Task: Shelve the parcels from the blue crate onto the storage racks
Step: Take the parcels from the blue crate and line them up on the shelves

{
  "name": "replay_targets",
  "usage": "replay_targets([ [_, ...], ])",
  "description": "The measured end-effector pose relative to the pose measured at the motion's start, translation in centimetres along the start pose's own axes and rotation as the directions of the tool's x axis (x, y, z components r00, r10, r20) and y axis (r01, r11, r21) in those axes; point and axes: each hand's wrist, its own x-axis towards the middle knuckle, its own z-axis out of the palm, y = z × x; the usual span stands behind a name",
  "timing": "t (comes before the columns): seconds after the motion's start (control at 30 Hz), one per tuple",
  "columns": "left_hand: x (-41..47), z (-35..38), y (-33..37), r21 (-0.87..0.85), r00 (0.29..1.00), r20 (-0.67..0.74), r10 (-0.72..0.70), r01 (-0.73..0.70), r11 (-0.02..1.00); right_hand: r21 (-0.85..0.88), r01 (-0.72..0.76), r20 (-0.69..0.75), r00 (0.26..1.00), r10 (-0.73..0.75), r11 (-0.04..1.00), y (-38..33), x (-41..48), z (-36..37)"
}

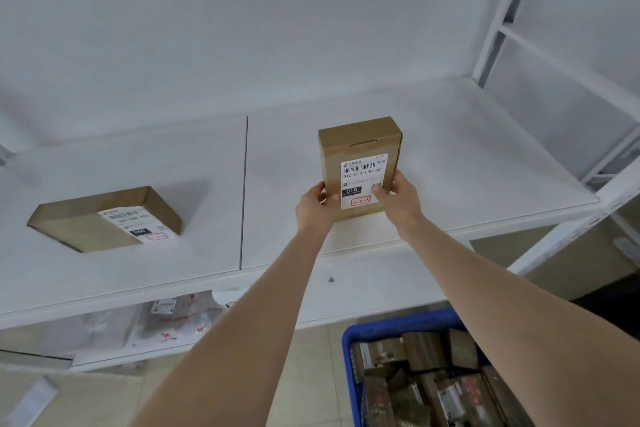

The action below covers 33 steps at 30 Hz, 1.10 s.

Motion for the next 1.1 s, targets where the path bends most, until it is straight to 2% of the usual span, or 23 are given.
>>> replay_targets([
  [0.2, -2.1, 0.0, -0.3, 0.014, 1.000, -0.021, 0.021, -0.020, 1.000, -0.079, 0.024, -0.011, 1.000, -0.025, 0.997, 0.7, -1.7, -1.4],
  [0.63, -4.1, 1.0, -0.5, 0.163, 0.999, -0.025, 0.043, -0.038, 0.986, -0.355, -0.063, -0.013, 0.998, 0.063, 0.933, 1.9, -2.9, -1.8],
  [1.1, -2.0, 1.2, 0.2, 0.184, 0.998, -0.026, 0.050, -0.044, 0.982, -0.358, -0.095, -0.009, 0.995, 0.098, 0.929, 1.7, -0.6, -1.0],
])
